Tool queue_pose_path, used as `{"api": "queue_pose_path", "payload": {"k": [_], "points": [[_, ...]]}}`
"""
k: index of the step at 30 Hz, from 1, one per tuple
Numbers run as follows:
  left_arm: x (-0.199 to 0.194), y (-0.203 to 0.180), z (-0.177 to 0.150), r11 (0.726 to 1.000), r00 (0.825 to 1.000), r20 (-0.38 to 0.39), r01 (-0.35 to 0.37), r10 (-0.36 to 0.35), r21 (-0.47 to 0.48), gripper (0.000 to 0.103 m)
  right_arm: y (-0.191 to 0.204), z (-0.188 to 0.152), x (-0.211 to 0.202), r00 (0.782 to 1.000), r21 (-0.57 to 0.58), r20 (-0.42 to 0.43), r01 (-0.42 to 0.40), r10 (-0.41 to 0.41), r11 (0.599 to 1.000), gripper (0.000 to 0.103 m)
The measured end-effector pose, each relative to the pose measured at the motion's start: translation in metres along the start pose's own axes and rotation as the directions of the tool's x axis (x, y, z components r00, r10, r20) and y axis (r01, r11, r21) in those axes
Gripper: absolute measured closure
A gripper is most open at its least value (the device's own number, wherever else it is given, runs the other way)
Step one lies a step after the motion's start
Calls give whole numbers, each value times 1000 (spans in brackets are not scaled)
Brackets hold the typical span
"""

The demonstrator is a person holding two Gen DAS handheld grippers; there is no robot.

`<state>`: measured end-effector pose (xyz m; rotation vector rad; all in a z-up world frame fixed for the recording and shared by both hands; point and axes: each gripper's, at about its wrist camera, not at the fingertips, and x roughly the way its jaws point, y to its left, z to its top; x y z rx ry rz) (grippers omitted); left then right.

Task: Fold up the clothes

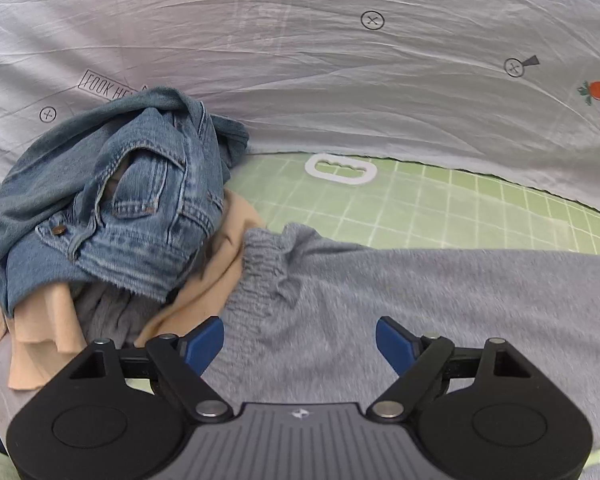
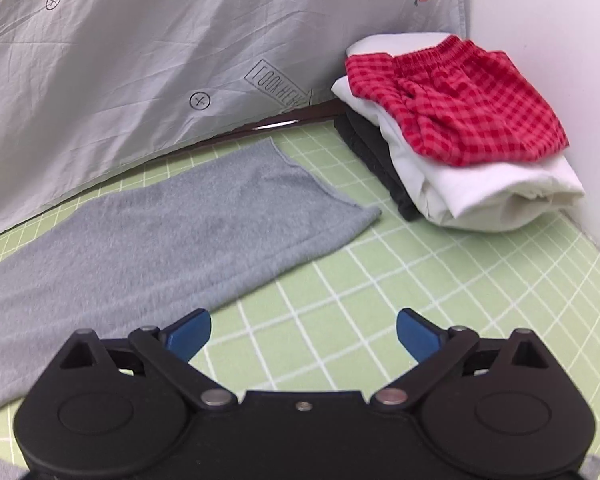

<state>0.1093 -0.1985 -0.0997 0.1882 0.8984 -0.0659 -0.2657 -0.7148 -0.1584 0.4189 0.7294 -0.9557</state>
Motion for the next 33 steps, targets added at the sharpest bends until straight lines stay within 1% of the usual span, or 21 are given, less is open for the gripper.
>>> {"api": "queue_pose_path", "payload": {"k": [4, 9, 12, 15, 18, 22, 25, 28, 33], "points": [[-20, -12, -56, 998, 996, -64, 56, -56, -3, 19, -17, -34, -18, 999, 30, -41, -22, 24, 999, 2], [-38, -27, -123, 995, 984, -153, 93, -88, 23, 19, -44, -69, -35, 993, 98, -94, -57, 67, 994, 2], [-48, -35, -154, 994, 977, -191, 105, -96, 39, 19, -63, -87, -45, 986, 155, -124, -90, 109, 984, 2], [-57, -40, -176, 994, 972, -214, 107, -96, 39, 19, -81, -104, -53, 977, 214, -149, -117, 151, 970, 2], [-63, -43, -188, 994, 970, -225, 102, -91, 36, 19, -95, -119, -61, 971, 260, -171, -120, 168, 958, 2], [-70, -45, -200, 995, 969, -234, 92, -83, 29, 19, -112, -135, -76, 967, 307, -176, -125, 185, 944, 2], [-73, -47, -207, 996, 968, -240, 86, -79, 19, 19, -124, -145, -84, 962, 365, -175, -136, 211, 921, 2], [-76, -50, -210, 996, 968, -240, 84, -79, 12, 19, -132, -155, -89, 951, 418, -179, -159, 253, 895, 1], [-79, -53, -214, 996, 966, -244, 86, -80, 13, 19, -132, -163, -91, 940, 449, -181, -183, 289, 875, 1]]}}
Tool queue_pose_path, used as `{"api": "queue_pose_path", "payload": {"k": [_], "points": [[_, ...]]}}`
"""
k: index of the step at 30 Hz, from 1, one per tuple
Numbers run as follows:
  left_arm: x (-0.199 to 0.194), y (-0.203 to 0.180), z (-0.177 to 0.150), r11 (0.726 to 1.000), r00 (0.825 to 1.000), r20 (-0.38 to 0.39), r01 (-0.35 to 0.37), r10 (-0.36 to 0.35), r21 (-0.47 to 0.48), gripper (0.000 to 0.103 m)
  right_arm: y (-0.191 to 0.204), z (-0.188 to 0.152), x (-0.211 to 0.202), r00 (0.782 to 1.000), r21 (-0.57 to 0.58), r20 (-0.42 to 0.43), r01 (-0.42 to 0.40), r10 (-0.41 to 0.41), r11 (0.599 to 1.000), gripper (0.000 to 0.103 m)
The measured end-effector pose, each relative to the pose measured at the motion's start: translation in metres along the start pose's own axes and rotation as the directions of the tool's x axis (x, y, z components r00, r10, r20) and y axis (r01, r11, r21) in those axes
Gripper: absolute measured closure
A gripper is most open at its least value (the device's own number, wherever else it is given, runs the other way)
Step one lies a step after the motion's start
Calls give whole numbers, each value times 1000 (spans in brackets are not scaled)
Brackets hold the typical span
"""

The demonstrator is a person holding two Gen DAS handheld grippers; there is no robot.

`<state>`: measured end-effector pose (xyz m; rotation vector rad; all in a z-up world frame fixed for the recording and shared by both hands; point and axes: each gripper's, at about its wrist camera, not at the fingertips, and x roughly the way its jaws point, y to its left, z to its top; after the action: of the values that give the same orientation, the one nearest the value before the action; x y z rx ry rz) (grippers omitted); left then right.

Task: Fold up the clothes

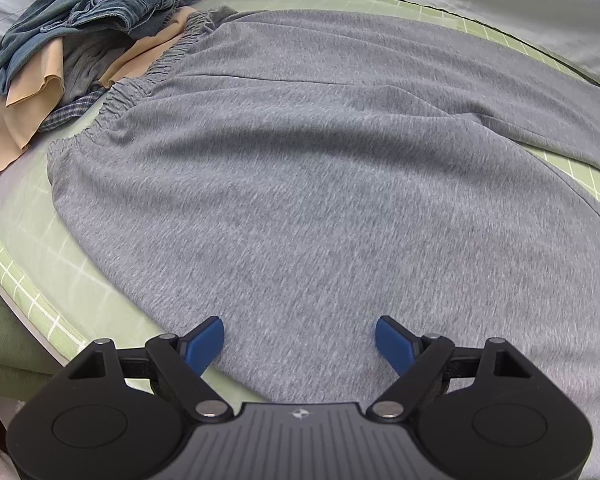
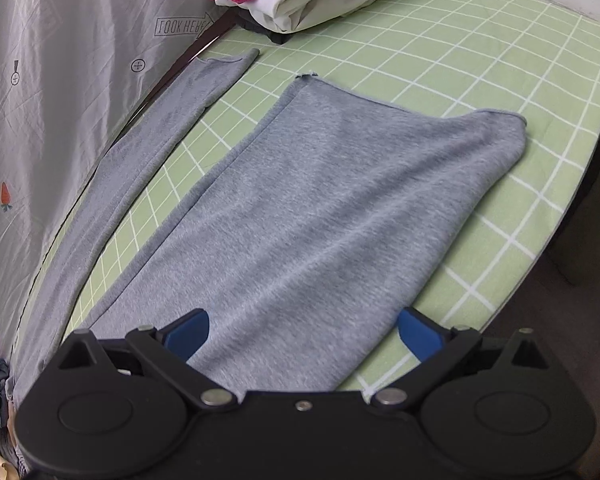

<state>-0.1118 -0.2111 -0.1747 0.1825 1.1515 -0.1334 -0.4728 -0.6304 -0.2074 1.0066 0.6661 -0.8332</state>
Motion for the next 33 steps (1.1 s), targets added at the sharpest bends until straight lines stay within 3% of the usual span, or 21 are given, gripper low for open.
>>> {"api": "queue_pose_path", "payload": {"k": [9, 15, 20, 29, 33], "points": [[0, 8, -3, 999, 999, -16, 28, -29, -32, 18, 10, -9, 4, 993, 42, -50, -109, 111, 993, 0], [0, 26, -5, 997, 998, -31, 47, -50, -68, 19, 10, -19, 7, 974, 160, -66, -202, 215, 966, 0], [-1, 55, -2, 986, 997, -25, 74, -78, -150, 19, 10, -30, 9, 958, 264, -58, -256, 280, 930, 0], [7, 124, -2, 905, 989, 1, 134, -146, -404, 19, 28, -48, 16, 955, 328, -31, -269, 295, 905, 0], [13, 141, 8, 883, 991, 32, 129, -129, -451, 19, 31, -53, 18, 963, 346, -8, -251, 271, 904, 0]]}}
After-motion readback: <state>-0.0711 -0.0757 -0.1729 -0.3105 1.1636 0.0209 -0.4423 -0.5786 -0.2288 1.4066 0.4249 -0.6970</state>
